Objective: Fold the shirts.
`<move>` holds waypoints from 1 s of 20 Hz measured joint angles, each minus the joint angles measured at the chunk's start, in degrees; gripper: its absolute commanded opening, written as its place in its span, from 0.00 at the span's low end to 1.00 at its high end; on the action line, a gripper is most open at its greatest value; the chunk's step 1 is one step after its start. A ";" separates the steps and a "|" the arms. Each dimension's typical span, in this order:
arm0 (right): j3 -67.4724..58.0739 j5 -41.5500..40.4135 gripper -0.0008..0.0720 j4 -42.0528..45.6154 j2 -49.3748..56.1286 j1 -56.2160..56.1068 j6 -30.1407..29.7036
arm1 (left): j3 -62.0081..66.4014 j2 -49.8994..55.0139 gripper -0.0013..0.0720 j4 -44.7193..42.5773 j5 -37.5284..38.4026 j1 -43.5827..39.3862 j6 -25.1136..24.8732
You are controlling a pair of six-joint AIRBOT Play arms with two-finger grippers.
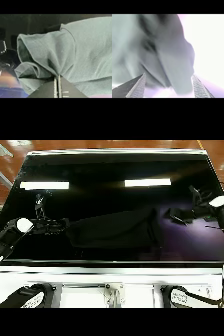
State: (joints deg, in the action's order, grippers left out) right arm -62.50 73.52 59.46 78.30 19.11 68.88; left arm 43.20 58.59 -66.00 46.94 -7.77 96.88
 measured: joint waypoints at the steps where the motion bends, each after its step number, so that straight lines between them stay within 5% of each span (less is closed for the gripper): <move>1: 1.73 2.36 0.97 1.79 -0.26 0.98 -0.02 | 0.00 0.04 0.07 0.00 0.02 0.00 -0.02; 12: 13.25 -6.88 0.95 0.59 2.54 -3.67 -0.20 | 0.00 0.07 0.07 0.07 0.79 0.00 -0.15; 13: 13.38 -8.44 0.65 0.42 2.99 -4.48 0.48 | 0.00 0.07 0.07 0.04 0.81 0.00 -0.15; 14: 13.49 -9.81 0.15 0.15 3.43 -5.29 1.01 | 0.00 0.07 0.07 0.07 0.79 0.00 -0.15; 20: 10.43 -10.86 0.10 1.44 0.85 -6.58 1.62 | 3.26 -0.57 0.07 0.02 0.83 2.40 -1.46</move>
State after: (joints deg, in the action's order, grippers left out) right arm -52.07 62.65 60.90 79.15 12.53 70.50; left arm 46.46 58.02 -65.98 47.77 -5.37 95.42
